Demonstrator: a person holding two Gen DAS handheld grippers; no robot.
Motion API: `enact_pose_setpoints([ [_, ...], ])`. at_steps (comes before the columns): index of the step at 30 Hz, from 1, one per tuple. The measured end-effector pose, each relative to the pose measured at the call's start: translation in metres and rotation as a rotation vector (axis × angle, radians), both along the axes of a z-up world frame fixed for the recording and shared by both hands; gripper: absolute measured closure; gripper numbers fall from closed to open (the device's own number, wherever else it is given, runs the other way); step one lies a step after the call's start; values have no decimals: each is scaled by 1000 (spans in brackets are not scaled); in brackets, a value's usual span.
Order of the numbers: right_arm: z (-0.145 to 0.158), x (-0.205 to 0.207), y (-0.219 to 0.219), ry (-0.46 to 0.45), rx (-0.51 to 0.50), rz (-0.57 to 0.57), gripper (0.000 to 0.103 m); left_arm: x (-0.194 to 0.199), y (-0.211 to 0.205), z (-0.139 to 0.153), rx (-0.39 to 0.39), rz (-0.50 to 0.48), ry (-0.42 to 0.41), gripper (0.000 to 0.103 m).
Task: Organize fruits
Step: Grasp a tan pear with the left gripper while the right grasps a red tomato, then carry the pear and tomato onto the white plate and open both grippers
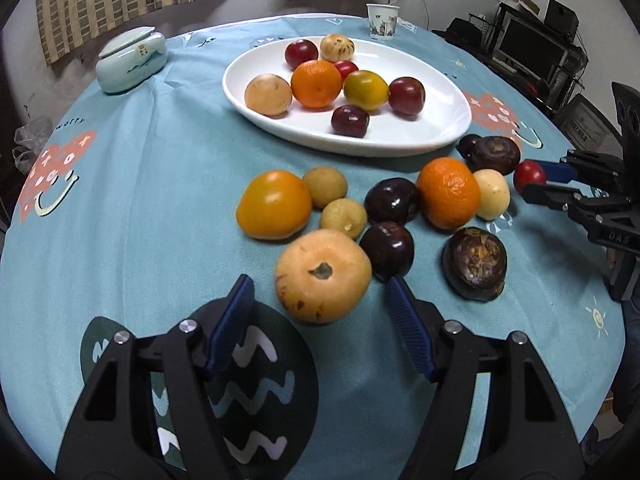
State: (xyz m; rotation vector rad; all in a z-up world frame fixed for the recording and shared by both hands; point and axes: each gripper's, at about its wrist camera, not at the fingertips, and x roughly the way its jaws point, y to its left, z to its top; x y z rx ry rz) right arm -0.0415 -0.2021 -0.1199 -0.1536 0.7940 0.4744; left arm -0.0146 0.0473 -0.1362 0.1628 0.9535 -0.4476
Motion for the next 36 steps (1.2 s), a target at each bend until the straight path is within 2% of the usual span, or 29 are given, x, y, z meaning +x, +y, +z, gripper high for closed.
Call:
enact_pose_setpoints([
  [3,-2,0,2,7,-5,6,70,3,1,-2,0,13,1,34],
  [5,-2,1,2,9,-6,7,70,4,1,-2,-4,15,0,49],
  [7,-3,1,2,11,-5,6,70,4,2,-1,-28,2,4,57],
  [12,-4,1,1,17,-5,3,70,-1,-3,4,-4,6,-38,57],
  [17,-6,2,3,23,-15,8,70,-16,-13,18,54,21,-157,57],
  [36,-17,2,12,60,-47,33,70,-20,2,34,-5,72,-192,57],
])
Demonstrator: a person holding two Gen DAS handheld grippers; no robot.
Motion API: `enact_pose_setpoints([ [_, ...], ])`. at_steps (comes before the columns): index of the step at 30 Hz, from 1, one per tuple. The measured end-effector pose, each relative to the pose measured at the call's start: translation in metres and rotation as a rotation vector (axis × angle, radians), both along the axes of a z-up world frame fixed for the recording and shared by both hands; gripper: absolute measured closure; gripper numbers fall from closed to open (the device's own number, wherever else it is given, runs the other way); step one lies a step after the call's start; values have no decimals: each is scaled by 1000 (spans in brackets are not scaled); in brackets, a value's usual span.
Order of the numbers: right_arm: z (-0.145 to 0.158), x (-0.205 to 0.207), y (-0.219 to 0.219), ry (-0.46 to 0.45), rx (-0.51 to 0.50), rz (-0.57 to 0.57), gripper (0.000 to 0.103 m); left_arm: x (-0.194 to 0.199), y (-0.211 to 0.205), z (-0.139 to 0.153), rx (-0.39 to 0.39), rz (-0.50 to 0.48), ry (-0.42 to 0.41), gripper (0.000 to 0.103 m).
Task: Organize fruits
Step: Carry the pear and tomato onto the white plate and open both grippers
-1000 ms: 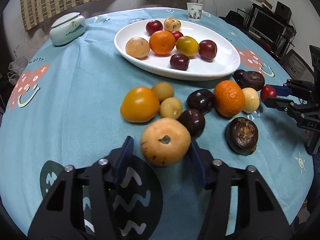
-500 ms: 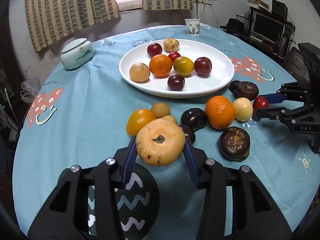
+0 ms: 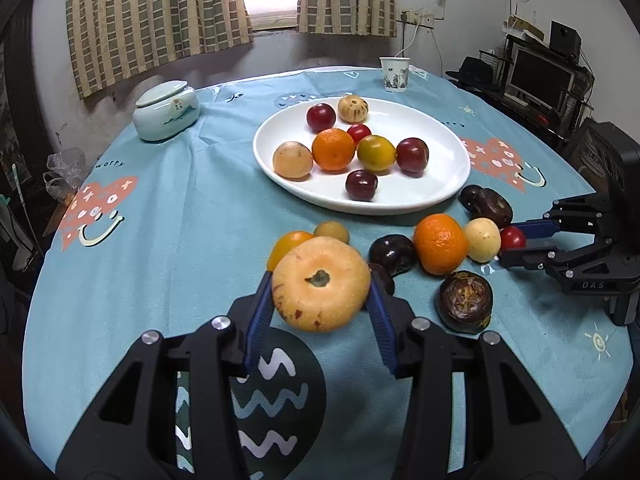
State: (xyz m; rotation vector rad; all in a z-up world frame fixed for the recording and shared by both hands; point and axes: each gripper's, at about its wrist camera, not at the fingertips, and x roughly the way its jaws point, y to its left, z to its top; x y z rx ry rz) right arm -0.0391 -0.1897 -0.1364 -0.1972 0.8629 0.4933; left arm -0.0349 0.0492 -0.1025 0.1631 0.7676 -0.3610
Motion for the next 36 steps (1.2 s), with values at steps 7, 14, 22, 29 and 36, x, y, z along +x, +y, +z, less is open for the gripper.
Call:
enact_pose_setpoints([
  [7,0,0,0,4,1,0,70,2,2,-2,1,11,13,57],
  [14,1,0,0,-4,7,2,70,7,17,3,-52,56,11,57],
  [22,9,-4,-4,-27,32,4,70,8,22,6,-113,37,31,57],
  [29,14,-6,-6,-38,28,6,70,9,14,1,-95,14,50,57],
  [36,59,4,-19,-138,138,-43,70,11,17,0,-123,10,62,57],
])
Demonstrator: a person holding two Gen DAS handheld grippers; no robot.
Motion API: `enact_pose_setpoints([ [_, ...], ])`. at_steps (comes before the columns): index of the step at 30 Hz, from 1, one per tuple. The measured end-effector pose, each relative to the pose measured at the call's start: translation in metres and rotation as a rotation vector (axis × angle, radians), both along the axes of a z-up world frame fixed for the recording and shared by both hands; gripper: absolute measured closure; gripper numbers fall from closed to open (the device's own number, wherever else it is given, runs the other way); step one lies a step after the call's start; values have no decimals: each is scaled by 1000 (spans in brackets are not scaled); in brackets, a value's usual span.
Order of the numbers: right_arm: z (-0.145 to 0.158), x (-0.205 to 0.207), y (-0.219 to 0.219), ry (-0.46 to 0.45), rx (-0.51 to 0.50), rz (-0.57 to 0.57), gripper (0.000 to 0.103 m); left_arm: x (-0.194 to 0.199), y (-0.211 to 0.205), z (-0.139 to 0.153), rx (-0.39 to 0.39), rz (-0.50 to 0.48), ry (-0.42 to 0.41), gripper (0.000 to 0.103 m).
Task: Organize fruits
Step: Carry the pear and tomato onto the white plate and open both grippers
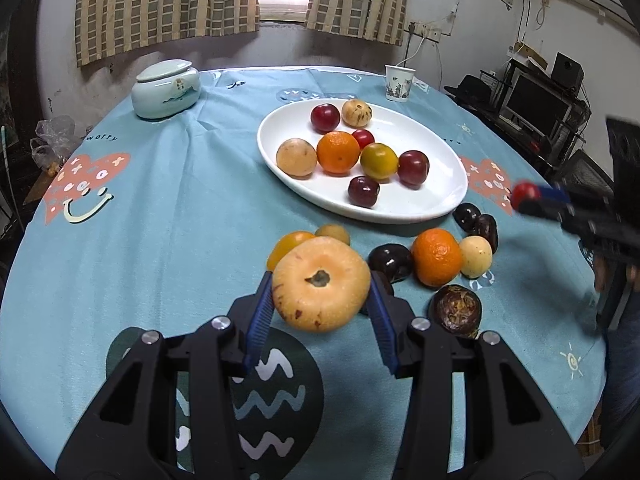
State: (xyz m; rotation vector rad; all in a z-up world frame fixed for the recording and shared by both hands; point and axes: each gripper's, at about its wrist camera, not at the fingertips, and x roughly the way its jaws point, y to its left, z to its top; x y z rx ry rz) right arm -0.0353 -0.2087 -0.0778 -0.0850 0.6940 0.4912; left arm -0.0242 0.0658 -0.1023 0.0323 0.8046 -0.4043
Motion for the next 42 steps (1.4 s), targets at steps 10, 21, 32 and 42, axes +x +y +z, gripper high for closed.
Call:
enact_pose_setpoints([
  [10,-18,127,5,85,-10,-239,70,3,-9,13,-48,-35,-21,57],
  [21,-23,139,11,96,37,-255,69,122,-103,30,51,67,62,56],
  [32,10,105,-18,20,186,-304,43,92,-72,59,-29,136,-32,26],
  [42,48,-5,-39,-380,288,-450,14,38,-16,40,-196,206,-85,14],
])
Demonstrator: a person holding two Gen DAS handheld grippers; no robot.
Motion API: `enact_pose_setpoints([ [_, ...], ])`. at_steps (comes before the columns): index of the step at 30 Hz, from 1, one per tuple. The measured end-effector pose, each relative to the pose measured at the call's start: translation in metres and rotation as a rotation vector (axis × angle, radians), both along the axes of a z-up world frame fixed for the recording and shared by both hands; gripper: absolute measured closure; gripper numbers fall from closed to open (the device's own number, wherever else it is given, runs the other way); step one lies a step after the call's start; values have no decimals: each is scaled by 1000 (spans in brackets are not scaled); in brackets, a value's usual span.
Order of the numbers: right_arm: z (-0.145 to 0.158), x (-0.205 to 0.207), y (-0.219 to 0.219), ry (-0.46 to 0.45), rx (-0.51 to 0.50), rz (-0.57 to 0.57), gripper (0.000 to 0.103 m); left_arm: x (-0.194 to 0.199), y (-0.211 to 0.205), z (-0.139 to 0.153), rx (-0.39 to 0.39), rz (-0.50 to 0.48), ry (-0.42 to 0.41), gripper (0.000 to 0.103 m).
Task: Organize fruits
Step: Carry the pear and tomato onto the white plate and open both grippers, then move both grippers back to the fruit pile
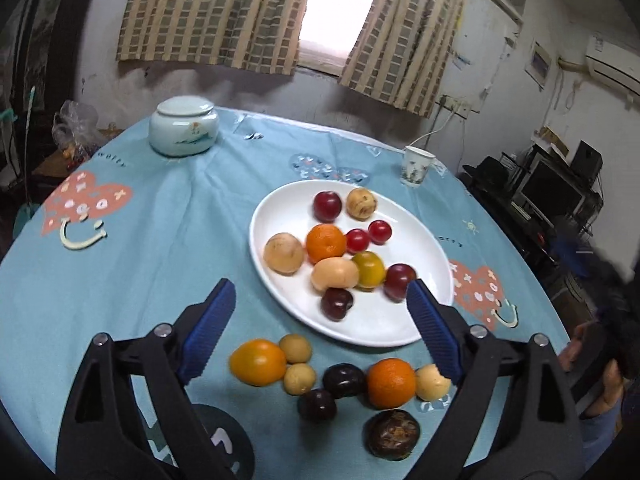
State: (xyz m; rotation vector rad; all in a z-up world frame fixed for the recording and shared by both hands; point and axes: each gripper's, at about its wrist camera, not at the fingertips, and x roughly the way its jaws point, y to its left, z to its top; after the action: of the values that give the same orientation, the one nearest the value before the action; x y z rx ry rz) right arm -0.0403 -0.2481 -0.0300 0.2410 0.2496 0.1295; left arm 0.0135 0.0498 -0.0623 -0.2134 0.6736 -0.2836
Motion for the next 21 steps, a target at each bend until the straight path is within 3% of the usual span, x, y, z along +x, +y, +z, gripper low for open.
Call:
enact_pose_setpoints([
  [1,4,-9,-3,-51,13,-19,1,3,4,-2,-9,10,14,14],
  [2,8,-23,-8,-138,41,-27,1,5,8,-4,-19,20,24,14],
  [3,12,-30,-13,-169,53,-22,1,7,13,-6,-28,37,36,14],
  [6,17,-36,-25,-201,110,-73,1,6,18,-6,-14,66,36,14],
  [12,11,-26,-56,-79,331,87,1,-1,8,-5,71,49,-8,14],
  [17,14,-39,-39,-129,243,160,1,-8,-1,-7,132,-2,-26,14],
  [18,14,-35,-33,-81,211,222,1,-9,-1,-6,135,-4,-30,14],
  [20,5,-23,-31,-13,273,381,1,-10,-1,-6,134,-5,-35,14],
  [21,1,-18,-31,14,301,400,1,-10,-1,-6,133,-3,-35,13],
])
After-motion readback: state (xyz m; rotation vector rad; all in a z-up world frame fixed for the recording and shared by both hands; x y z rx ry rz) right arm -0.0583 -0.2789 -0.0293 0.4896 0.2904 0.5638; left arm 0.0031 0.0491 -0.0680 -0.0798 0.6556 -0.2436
